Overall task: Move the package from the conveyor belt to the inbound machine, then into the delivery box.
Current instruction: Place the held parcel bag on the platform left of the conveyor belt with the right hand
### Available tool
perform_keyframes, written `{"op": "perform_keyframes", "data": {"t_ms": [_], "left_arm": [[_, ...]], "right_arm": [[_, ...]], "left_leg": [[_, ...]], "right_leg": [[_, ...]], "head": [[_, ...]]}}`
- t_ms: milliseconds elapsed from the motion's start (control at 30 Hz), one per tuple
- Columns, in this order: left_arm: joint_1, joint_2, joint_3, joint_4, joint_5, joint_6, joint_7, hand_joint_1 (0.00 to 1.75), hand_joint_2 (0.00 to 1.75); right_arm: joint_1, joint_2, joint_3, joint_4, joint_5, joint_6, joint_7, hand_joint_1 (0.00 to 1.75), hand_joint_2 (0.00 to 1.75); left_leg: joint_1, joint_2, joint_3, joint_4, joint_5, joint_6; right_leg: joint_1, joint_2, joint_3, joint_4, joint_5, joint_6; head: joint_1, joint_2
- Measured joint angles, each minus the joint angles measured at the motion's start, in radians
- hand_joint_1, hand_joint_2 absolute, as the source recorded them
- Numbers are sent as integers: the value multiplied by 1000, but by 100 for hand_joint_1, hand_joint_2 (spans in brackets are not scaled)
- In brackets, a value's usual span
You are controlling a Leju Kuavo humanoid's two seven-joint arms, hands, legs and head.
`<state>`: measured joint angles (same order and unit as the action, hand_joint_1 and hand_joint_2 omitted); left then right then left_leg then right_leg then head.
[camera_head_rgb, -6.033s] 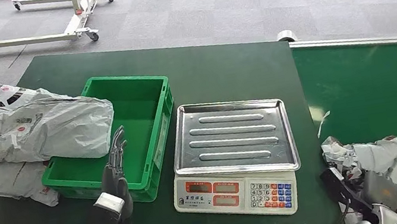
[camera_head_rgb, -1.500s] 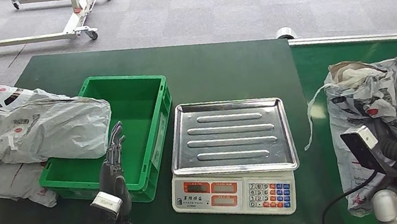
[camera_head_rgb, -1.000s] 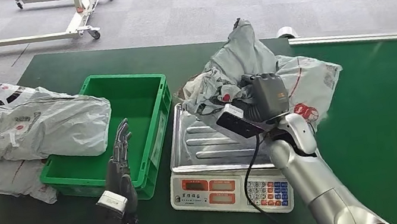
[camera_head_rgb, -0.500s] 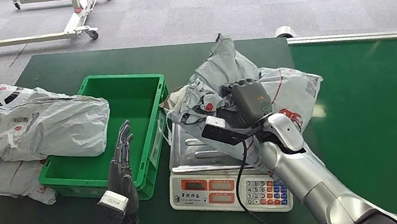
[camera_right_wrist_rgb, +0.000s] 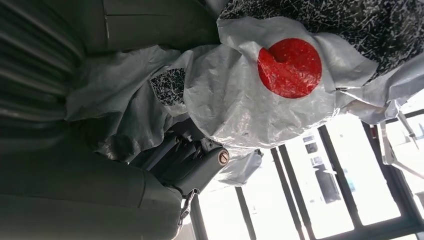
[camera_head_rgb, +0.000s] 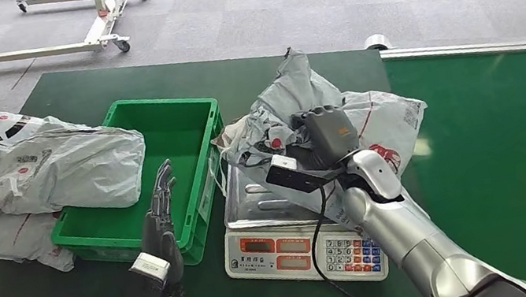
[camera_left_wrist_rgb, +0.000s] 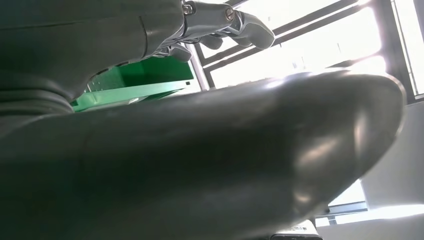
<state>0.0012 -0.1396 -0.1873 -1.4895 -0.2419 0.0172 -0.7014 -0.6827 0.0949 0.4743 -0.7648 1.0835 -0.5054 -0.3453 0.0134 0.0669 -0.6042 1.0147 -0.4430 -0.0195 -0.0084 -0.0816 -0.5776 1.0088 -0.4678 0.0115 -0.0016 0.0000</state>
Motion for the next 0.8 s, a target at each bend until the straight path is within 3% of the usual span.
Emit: {"op": "perform_keyframes", "data": {"t_ms": [433,567,800], "left_arm": [[3,7,0,-1,-2,-1,0,0,0],[3,7,-5,-5,-4,-5,0,0,0],[9,10,-7,-9,-4,-5,0,0,0]], "right_arm": [[-16,2,29,25,-4,-4,11,175,175],[-16,1,31,31,-13,-19,10,0,0],[-16,-18,31,9,-134,-32,-30,0,0]], "left_leg": [[0,0,0,0,0,0],[0,0,0,0,0,0],[0,1,0,0,0,0]], "right_leg": [[0,0,0,0,0,0],[0,0,-1,0,0,0],[0,1,-1,0,0,0]], "head": [[0,0],[0,0],[0,0]]}}
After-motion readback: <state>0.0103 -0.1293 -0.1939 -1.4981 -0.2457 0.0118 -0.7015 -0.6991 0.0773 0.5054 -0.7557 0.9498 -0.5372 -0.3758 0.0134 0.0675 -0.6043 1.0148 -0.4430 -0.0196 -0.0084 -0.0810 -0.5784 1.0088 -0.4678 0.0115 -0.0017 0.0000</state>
